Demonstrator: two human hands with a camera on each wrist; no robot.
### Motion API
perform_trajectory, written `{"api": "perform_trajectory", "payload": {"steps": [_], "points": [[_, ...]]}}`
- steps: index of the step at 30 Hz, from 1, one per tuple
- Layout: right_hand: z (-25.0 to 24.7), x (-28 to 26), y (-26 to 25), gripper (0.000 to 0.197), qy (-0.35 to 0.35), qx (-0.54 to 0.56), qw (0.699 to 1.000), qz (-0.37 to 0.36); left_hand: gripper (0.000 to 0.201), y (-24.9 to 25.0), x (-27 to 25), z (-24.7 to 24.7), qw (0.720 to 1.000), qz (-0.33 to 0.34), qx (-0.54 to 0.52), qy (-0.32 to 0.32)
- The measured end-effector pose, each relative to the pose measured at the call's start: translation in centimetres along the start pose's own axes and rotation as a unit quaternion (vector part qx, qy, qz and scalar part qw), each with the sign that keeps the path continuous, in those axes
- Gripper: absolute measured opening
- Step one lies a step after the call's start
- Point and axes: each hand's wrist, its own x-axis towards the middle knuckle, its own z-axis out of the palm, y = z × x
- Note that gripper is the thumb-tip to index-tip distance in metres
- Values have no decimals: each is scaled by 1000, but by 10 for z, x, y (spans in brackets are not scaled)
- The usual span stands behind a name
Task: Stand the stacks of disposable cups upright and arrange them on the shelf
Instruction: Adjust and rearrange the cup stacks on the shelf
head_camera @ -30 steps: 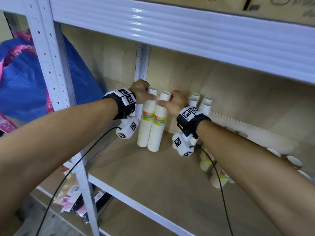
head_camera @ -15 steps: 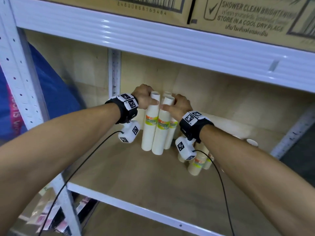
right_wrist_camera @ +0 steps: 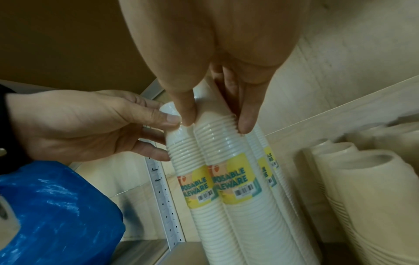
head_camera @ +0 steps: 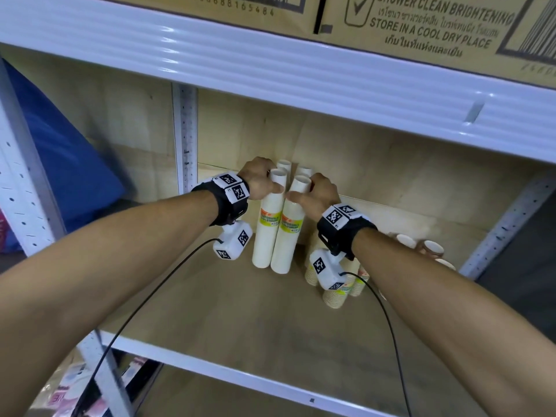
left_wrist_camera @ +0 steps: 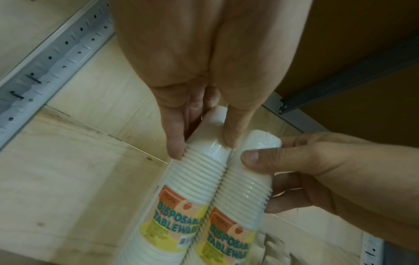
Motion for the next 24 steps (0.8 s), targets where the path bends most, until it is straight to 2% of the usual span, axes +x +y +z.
{"api": "perform_trajectory", "payload": {"steps": [10,20,24], "points": [[7,4,9,45,-9,-6,1000,16,42,-10,5,10,999,-16,-17,-22],[6,2,7,47,-7,-11,1000,26,36,-11,8,11,998,-29,-45,-37],[3,-2,2,53,-2,-9,1000,24,50,-7,5,5,998,-37,-32,-34]]}}
